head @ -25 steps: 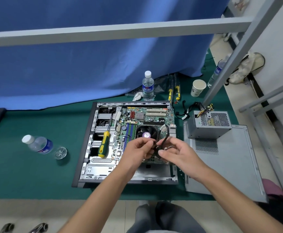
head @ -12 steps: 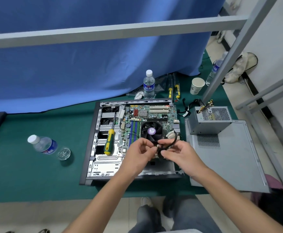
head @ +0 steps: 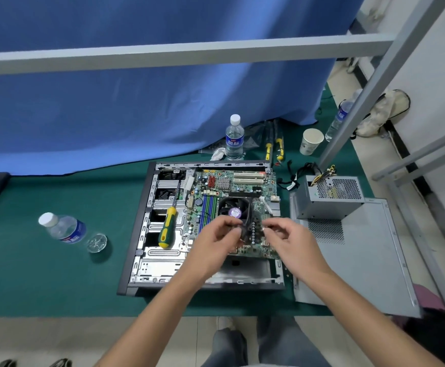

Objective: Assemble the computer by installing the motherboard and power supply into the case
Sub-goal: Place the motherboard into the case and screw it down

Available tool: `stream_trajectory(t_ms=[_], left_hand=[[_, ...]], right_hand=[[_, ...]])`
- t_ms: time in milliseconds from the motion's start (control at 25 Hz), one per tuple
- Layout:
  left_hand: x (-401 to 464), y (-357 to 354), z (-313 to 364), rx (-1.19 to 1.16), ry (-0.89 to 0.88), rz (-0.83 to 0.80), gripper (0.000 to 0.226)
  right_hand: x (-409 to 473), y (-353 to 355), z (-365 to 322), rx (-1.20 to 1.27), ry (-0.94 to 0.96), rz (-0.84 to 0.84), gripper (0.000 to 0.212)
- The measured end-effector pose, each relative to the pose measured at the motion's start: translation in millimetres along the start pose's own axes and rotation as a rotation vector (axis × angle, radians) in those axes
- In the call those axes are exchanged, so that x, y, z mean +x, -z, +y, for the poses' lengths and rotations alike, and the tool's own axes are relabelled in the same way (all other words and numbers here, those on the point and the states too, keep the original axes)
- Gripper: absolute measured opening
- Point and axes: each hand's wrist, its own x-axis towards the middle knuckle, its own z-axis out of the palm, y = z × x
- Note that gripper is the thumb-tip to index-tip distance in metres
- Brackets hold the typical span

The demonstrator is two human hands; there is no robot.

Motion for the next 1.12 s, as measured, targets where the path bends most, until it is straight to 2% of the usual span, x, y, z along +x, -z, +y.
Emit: stream_trajectory(t_ms=[120,320,440,640,800,1120], left_hand=[[2,1,0,-0.255,0.157,0.008,0.015],[9,0,3,-0.313,0.190,-0.011,0.015],[10,-7,3,-0.189,0.189,-0.065,0.016],[2,-12,-8,-0.028,0.175,-0.081,0.021],[3,-14,-15,0.118,0.141,-0.046,0.024],[2,-35,-22,0.377,-0.015,-0.035,0.022]], right_hand=[[1,8,8,-0.031,-0.006,0.078,0.013],[16,18,12,0.212,-0.177,-0.031,0.028],[18,17,16,0.306,-0.227,-0.100,0.032],[13,14,17,0.229,-0.207,-0.126,0.031],[12,15,17,0.123,-0.183,-0.068,0.029],[14,11,21,0.218,-0.190,-0.034,0.035]])
